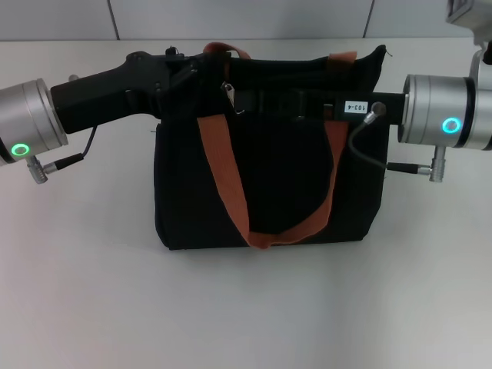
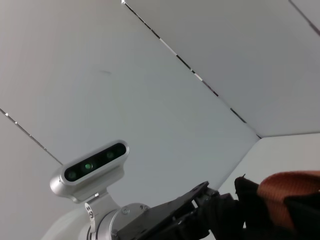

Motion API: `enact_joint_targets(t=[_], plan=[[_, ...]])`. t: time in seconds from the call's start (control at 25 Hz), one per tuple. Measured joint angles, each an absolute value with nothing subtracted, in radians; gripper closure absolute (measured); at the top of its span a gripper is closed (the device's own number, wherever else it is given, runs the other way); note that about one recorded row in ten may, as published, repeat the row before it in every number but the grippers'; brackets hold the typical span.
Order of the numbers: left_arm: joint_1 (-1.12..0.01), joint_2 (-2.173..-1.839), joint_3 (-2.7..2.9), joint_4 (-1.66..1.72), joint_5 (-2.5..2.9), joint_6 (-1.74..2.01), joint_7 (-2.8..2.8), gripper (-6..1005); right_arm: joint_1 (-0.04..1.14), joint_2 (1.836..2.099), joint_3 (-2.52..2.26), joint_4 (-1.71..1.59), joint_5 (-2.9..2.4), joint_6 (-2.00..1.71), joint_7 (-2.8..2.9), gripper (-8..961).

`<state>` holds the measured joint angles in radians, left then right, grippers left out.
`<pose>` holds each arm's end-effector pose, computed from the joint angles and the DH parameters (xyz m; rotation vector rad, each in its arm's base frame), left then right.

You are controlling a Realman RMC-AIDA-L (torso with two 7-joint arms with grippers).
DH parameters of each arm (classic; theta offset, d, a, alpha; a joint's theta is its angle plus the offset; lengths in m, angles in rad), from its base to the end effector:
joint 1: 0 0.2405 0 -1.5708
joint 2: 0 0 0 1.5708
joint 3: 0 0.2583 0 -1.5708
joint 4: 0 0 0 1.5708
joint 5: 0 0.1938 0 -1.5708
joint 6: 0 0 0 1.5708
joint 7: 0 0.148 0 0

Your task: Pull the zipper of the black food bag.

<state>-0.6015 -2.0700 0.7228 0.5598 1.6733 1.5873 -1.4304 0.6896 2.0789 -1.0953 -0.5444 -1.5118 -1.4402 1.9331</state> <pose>-0.2023 0.3440 0.0083 -2.5836 -0.6422 -1.1533 0.1560 0.3513 -0.0384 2.6138 -1.2296 -1.0587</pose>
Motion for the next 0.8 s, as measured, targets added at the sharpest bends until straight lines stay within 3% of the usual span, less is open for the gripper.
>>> enact_joint_targets(t=[0.8], plan=[[-0.588, -2.067, 0.721, 0.590, 1.628, 1.639, -1.430, 977, 0.655, 2.068, -1.071, -0.556, -1.548, -1.408, 1.951, 953]])
